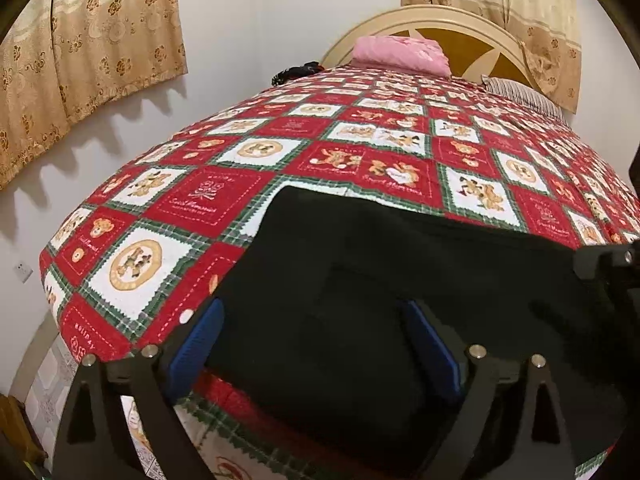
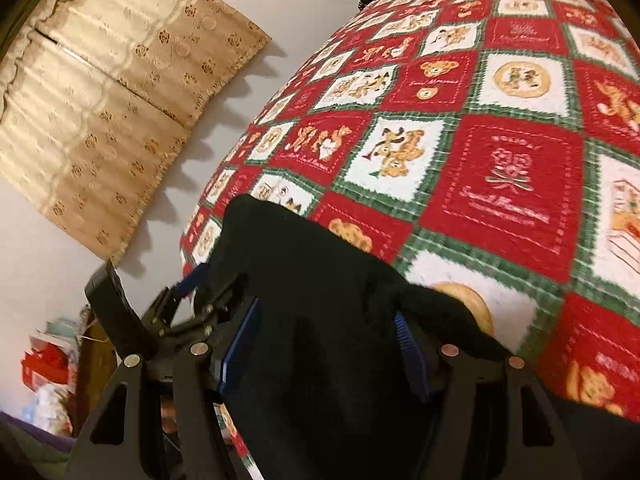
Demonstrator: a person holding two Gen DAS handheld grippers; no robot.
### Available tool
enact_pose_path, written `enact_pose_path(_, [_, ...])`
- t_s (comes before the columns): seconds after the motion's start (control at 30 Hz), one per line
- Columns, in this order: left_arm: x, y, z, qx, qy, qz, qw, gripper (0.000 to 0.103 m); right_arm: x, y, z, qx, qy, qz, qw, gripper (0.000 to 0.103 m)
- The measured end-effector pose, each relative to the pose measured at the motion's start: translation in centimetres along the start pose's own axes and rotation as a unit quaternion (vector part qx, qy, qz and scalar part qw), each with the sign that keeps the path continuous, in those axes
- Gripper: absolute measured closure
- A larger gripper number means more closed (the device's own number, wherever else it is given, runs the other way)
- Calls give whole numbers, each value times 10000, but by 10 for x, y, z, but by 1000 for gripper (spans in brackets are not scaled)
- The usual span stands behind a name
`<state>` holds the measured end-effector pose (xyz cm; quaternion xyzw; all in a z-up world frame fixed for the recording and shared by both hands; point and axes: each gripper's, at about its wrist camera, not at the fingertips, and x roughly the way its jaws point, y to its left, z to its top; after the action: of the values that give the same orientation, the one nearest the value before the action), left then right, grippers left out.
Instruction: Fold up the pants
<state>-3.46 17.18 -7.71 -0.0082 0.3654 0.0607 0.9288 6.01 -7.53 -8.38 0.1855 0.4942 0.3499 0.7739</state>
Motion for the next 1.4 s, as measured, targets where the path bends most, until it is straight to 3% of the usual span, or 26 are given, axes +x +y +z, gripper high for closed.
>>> enact_pose_path(0.2, [1,-1,-1,36,-10,10,10000,6,-8,-21,13,657,-307,602,9955,37])
enact_pose_path(0.4, [1,-3,-3,76,-91,23,9999,5,-25,-70,16,1740,-607,1552,9705,40])
enact_pose_path(0.53, [3,-2,-3,61,-69,25,10000,3,-24,-84,20,1969,-385,1817,9627,50])
enact_pose_path(0.67, [3,-2,-4,61,-83,45,9999,2,-18,-92,27,2065,61,1775,9622,68])
enact_pose_path(0.73, [3,-2,-4,60,-76,46,9999,2,-15,-97,29,2127,214,1778,9606,72])
enact_pose_path(0.8, [3,-2,-4,59,-88,50,9999,2,-28,-102,29,2044,145,1428,9683,72])
enact_pose_path(0.87, [3,-2,-4,52,-100,52,9999,2,-61,-113,31,1917,-383,444,9797,70])
enact_pose_path(0.93, [3,-2,-4,46,-103,57,9999,2,-100,-118,30,1897,-906,-480,9765,70])
enact_pose_path(1.0, [3,-2,-4,47,-100,56,9999,2,-133,-115,26,1767,-1225,-1074,9707,70])
enact_pose_path(1.07, [3,-2,-4,38,-106,60,9999,2,-176,-108,19,1669,-1680,-1920,9524,70])
enact_pose_path(1.1, [3,-2,-4,38,-107,66,9999,1,-199,-105,15,1627,-1910,-2538,9341,70])
enact_pose_path(1.17, [3,-2,-3,20,-114,84,9999,1,-231,-104,12,1506,-2130,-3755,8893,68])
enact_pose_path(1.23, [3,-1,-3,12,-111,97,9999,1,-257,-113,9,1475,-2100,-5058,8236,66])
enact_pose_path(1.27, [3,-1,-3,9,-107,101,9999,1,-268,-123,6,1535,-2069,-5446,7981,66])
enact_pose_path(1.4, [4,-1,-2,3,-78,118,9999,0,-289,-151,-1,2021,-1928,-5931,7551,66])
